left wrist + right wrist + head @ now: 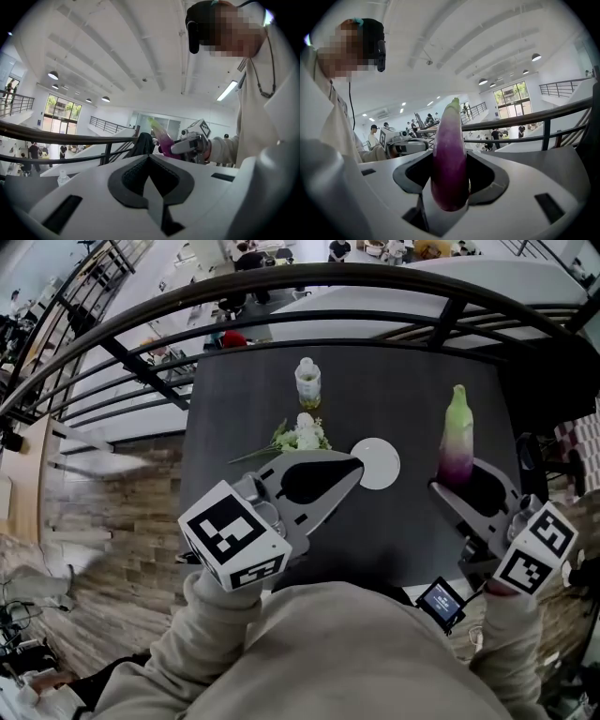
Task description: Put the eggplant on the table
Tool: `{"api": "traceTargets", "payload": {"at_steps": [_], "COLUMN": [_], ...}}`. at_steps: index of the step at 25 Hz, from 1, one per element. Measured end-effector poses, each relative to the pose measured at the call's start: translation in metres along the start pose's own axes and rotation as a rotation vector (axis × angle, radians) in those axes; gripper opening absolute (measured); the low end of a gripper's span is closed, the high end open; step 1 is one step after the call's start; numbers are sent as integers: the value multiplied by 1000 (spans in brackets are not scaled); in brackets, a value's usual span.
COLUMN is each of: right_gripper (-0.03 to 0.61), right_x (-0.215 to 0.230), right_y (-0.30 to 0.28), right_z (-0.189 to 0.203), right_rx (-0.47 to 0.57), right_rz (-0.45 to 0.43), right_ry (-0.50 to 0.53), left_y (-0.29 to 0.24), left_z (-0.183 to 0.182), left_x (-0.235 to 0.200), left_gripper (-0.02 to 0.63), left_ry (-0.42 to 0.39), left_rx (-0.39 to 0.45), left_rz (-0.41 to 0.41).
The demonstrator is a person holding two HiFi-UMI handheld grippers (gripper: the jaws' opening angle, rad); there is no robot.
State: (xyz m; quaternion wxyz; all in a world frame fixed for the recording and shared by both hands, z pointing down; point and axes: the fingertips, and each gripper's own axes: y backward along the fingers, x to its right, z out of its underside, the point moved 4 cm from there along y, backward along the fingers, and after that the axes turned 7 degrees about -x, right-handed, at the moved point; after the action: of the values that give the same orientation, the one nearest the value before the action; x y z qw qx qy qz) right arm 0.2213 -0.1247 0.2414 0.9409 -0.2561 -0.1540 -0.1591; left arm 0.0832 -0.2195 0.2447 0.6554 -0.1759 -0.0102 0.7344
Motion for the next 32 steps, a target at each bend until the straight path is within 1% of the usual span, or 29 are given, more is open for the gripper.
{"api": "traceTargets", "payload": {"at_steps": [5, 10, 13, 16, 20, 25, 32], "right_gripper": [229, 229, 229, 229, 229, 229, 229], "right_x": [4, 1, 9, 18, 28, 34, 43], "right_y": [-13, -9, -15, -28, -37, -41, -40], "right_z": [-2, -8, -10, -12, -15, -11, -1], "right_rx": [-30, -53, -52, -62, -70, -85, -115], "right_rz": [-24, -62, -73, -93, -106, -118, -110], "right_ry": [-6, 12, 16, 18, 20, 21, 4], "left_y": [1, 6, 5, 8, 11, 16, 17], "left_z": [0, -4, 3, 7, 9, 12, 20], "left_x": [-6, 9, 11, 3, -5, -5, 2], "left_gripper": [5, 5, 5, 5, 5, 5, 5], "left_ry": [21, 44, 42, 58, 70, 80, 108], "left_rx": [25, 58, 50, 43, 50, 57, 49], "left_rz": [-24, -64, -79, -106, -141, -177, -191]}}
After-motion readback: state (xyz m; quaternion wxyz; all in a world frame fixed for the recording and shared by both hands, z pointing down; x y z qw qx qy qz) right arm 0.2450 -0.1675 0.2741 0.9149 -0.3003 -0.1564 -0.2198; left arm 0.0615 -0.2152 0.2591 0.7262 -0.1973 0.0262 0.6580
